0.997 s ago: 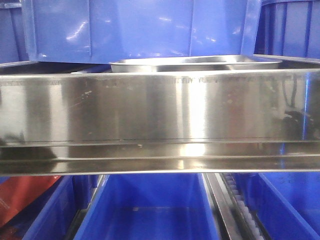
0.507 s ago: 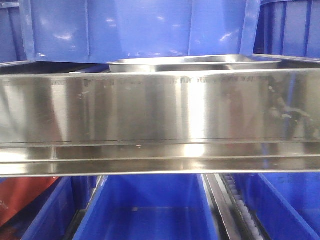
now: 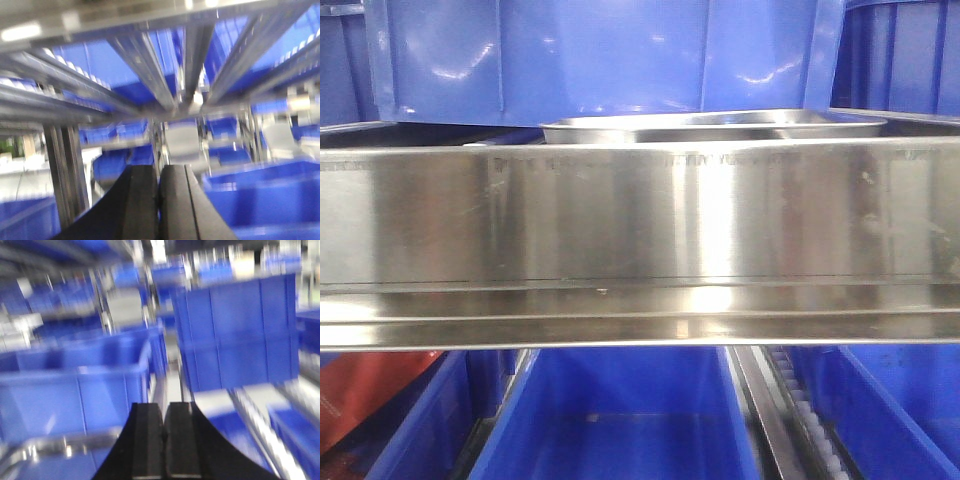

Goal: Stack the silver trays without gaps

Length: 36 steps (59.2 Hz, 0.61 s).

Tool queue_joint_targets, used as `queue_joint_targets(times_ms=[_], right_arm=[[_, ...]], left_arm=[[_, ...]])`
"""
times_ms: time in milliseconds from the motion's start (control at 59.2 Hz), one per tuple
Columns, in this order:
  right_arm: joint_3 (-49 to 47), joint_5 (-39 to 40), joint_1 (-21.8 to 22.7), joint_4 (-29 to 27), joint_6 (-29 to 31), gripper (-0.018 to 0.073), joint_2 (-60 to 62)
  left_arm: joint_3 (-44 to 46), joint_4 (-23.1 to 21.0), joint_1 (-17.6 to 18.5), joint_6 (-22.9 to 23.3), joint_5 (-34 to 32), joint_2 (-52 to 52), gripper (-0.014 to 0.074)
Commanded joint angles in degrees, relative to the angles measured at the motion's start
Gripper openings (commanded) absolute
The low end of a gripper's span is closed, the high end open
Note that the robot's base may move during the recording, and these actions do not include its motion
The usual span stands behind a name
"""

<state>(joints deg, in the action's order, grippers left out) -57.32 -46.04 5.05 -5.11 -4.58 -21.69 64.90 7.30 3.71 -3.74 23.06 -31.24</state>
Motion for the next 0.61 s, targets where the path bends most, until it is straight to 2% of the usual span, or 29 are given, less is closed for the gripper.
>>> queue_joint_targets(times_ms=[0,51,135,270,355,456,591], right_arm=[[-7.1,-7.9,0.1,0.9,1.1,-0.0081,-7.1],[-11.0,-12.7,0.1,0.9,3.0,-0.0081,-11.0],[-16.4,-17.2,-0.2,1.2,5.2,-0.0081,-16.6],[-21.2,-17.0,-0.2,1.2,5.2,-0.0081,-24.3],[-22.4,-17.7,-0.2,0.8,5.2,-0.0081,-28.3],[-22.6,-18.6,-0.2,0.7,5.2,-0.0081,-32.7],[-22.6,-19.2,-0.8,0.7,5.2,-0.0081,-39.6]], left_arm=[[3.3,1.2,-0.1,-0.7,6.4,-4.4,-0.0006],[5.5,2.9,-0.1,-0.7,10.7,-6.6,-0.0006],[9.0,3.0,-0.1,-0.7,14.3,-9.9,-0.0006],[12.8,-4.7,-0.1,-0.6,18.3,-15.7,-0.0006],[14.1,-9.3,-0.1,-0.6,22.4,-19.4,-0.0006],[14.2,-15.4,0.2,-0.6,24.3,-24.8,-0.0006],[14.2,-17.2,2.6,-0.7,25.7,-33.3,-0.0006]])
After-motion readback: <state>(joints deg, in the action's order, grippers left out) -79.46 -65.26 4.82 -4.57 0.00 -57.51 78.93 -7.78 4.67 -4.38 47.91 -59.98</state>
